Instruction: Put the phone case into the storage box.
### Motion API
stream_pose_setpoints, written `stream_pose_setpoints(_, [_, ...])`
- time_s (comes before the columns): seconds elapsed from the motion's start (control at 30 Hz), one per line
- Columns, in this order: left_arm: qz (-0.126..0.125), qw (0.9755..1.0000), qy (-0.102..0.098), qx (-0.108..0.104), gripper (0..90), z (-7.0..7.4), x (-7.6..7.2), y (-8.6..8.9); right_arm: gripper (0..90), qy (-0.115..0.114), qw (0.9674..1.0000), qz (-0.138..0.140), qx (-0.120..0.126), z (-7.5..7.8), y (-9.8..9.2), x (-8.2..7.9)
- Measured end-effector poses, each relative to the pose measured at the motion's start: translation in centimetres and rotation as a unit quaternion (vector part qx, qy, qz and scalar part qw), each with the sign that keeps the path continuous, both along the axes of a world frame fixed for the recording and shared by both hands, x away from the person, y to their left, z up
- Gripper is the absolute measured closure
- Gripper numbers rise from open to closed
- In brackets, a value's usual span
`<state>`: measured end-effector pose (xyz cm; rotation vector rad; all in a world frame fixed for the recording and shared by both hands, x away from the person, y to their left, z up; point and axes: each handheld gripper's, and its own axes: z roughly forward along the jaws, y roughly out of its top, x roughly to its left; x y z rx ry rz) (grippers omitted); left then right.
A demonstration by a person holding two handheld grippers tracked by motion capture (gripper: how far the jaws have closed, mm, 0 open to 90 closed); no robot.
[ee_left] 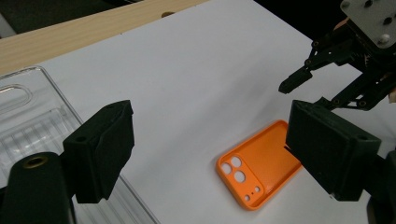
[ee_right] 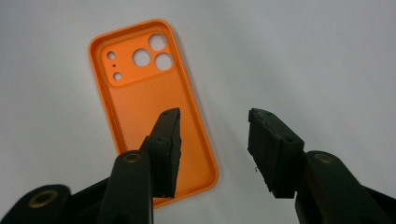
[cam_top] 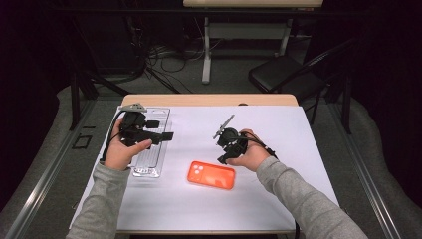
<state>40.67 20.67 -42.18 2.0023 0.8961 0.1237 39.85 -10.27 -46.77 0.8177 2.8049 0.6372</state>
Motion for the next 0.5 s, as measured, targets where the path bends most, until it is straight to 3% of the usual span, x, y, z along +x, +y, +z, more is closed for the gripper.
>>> stream_pose_setpoints(0.5, [0.005,1.0,-0.001,-0.003,15.5,0.03,0.02,0.4,55.7,0.001,0.9999,0.002,0.01,-0.66,0.27,0.27])
